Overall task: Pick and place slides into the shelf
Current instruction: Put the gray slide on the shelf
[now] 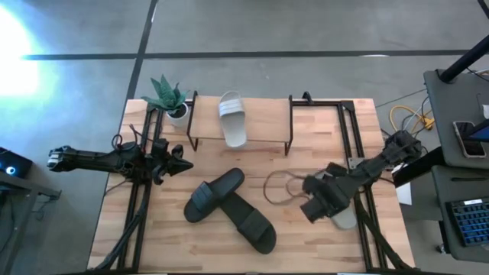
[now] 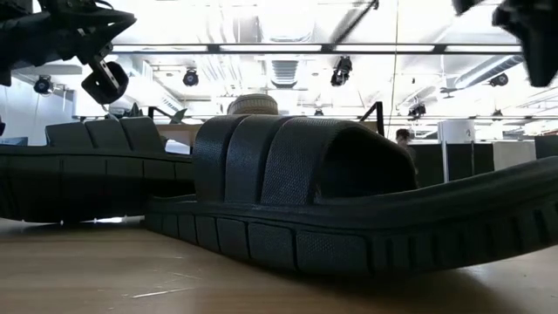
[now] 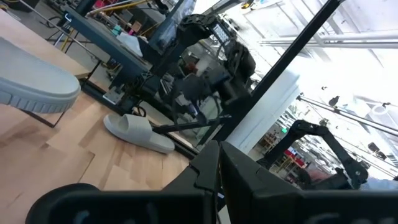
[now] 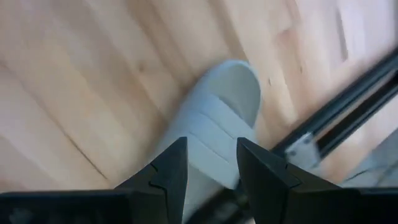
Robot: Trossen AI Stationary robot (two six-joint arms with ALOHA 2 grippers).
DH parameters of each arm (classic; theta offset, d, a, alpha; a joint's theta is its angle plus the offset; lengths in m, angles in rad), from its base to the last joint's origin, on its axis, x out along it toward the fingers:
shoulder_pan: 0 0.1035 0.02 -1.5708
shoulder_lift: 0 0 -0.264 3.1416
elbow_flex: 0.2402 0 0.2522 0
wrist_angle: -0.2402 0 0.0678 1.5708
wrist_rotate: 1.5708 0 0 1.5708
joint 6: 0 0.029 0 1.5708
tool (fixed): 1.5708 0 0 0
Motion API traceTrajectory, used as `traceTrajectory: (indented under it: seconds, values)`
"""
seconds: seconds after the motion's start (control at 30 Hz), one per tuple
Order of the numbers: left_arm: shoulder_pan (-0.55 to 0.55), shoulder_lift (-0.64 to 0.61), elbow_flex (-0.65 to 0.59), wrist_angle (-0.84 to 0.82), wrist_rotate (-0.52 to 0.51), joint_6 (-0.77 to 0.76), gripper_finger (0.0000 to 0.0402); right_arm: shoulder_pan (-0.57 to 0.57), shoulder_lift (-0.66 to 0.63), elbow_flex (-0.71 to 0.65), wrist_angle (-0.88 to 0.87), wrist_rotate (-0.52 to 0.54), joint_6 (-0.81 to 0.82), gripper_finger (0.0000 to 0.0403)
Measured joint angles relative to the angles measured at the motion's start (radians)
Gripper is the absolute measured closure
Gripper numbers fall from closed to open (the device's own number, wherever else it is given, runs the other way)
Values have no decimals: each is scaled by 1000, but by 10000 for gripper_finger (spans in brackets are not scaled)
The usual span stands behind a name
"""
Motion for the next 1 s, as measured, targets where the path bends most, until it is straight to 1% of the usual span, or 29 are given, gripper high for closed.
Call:
traceTrajectory:
  seconds: [0.13, 0.2, 0.33, 0.57, 0.67, 0.83, 0.9, 1.0]
  values:
    - [0, 2, 0, 0, 0, 0, 402, 61, -9, -88, -3, -91, -106, 264]
    - [0, 2, 0, -1, 0, 0, 402, 94, -10, -127, -1, -101, -131, 253]
    - [-1, 2, 0, -2, 0, 0, 402, 142, -10, -190, -1, -61, -137, 221]
    - [-1, 3, -1, -16, -6, 1, 402, 181, -11, -288, 21, -29, -127, 161]
    - [-1, 3, -1, -19, -7, 1, 402, 190, -11, -326, 99, -26, -132, 141]
    - [0, 17, -1, -20, -11, 1, 402, 189, -11, -366, 276, -23, -182, 125]
    - [0, 28, -1, -20, -20, 0, 402, 189, -11, -380, 287, -18, -188, 124]
    - [0, 46, -1, -20, -42, 0, 402, 189, -11, -399, 253, 26, -159, 124]
